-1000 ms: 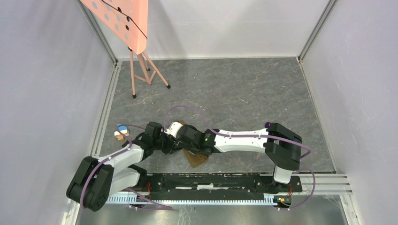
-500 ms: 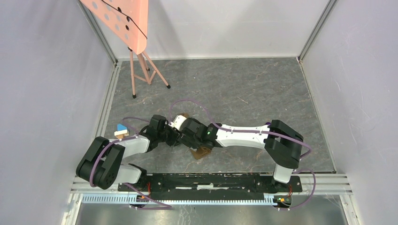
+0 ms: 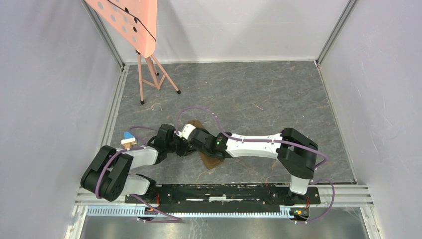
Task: Fold the napkin into a case and place the utensils inside
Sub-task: Smooth out the smaller rectangle-folded napkin at the center of the board.
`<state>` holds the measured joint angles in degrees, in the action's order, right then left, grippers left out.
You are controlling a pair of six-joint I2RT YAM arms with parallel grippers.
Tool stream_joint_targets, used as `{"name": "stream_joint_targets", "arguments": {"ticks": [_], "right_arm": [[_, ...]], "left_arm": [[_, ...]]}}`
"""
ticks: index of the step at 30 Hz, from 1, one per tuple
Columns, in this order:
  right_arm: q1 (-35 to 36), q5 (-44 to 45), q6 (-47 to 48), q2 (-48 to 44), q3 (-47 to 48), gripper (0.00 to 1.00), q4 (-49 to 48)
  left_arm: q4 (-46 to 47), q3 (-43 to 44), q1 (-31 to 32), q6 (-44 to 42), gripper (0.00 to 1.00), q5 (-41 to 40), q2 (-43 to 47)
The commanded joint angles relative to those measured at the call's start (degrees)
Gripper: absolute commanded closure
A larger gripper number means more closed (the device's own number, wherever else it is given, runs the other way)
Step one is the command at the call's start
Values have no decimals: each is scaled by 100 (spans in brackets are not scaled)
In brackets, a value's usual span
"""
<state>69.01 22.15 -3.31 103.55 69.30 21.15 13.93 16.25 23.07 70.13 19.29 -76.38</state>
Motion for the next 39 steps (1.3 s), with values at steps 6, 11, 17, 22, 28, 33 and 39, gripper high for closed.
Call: {"name": "stream_joint_targets", "arguments": {"ticks": [6,11,17,22,28,33,39], "right_arm": [[40,113,-82,168,208,62,-101],[66,107,-142,144,207,90,-109],[72,-106,-641,-70,258,100,-79],[71,-298,-1178,-176,200,100,-159],[61,-418,-1465,-194,143,100,-259],[7,-619,-1610,-214,154,100,-340],[-72,-797,-1956,-150,-165,100,-632]], "left_arm": [[-28,-297,45,218,79,-48,-255],[91,-385,42,344,84,-98,-248],[278,-550,71,605,93,-280,-159],[285,-622,177,766,97,-535,31],[210,-657,285,874,98,-743,164],[206,-728,301,948,98,-865,236],[181,-703,329,980,98,-960,296]]}}
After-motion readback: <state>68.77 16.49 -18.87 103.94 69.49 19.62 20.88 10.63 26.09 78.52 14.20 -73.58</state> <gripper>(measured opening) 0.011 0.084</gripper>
